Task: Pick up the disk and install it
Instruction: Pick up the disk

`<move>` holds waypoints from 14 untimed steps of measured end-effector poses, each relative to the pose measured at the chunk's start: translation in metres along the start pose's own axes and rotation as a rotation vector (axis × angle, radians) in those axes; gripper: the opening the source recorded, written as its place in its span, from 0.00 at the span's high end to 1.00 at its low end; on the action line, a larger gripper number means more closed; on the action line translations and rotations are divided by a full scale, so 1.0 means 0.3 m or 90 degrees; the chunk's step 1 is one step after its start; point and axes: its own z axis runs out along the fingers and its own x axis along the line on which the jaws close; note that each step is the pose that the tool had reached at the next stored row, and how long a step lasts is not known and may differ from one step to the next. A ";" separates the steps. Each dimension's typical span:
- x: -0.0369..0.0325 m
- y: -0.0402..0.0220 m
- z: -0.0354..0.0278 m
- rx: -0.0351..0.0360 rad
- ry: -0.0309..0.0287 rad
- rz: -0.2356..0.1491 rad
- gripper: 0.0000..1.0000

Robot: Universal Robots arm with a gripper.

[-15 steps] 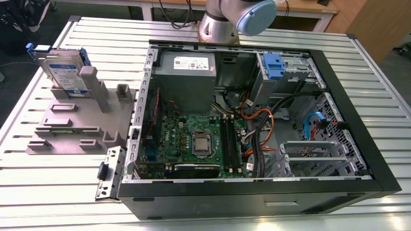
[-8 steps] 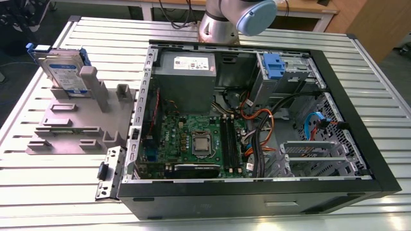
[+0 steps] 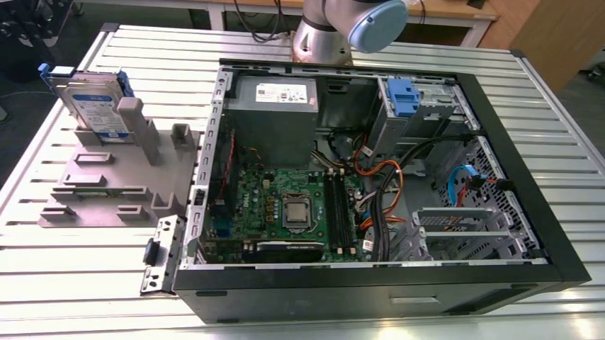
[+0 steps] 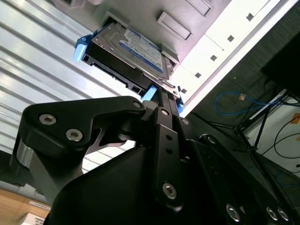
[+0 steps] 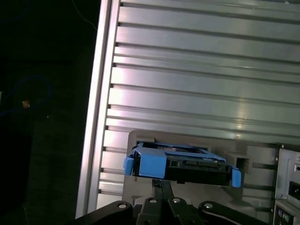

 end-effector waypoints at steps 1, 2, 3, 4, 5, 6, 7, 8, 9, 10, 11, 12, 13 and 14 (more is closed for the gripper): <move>0.000 0.000 0.000 0.0000 0.0002 -0.004 0.89; 0.000 0.000 0.000 0.0001 0.0003 -0.008 0.89; 0.000 0.000 0.000 0.0001 0.0005 -0.012 0.89; 0.000 0.000 0.000 0.0002 0.0007 -0.016 0.89; 0.000 0.000 0.000 0.0002 0.0009 -0.021 0.89; 0.000 0.000 0.000 0.0002 0.0010 -0.025 0.89; 0.000 0.000 0.000 0.0003 0.0013 -0.029 0.89; 0.000 0.000 0.000 0.0003 0.0014 -0.034 0.89; 0.000 -0.001 0.000 0.0003 0.0016 -0.037 0.89; 0.000 -0.001 0.000 0.0004 0.0018 -0.041 0.89; 0.000 -0.001 0.000 0.0004 0.0019 -0.045 0.89; 0.000 -0.001 0.000 0.0004 0.0021 -0.049 0.89; 0.000 -0.001 0.000 0.0004 0.0022 -0.053 0.89; 0.000 -0.001 0.000 0.0005 0.0024 -0.057 0.89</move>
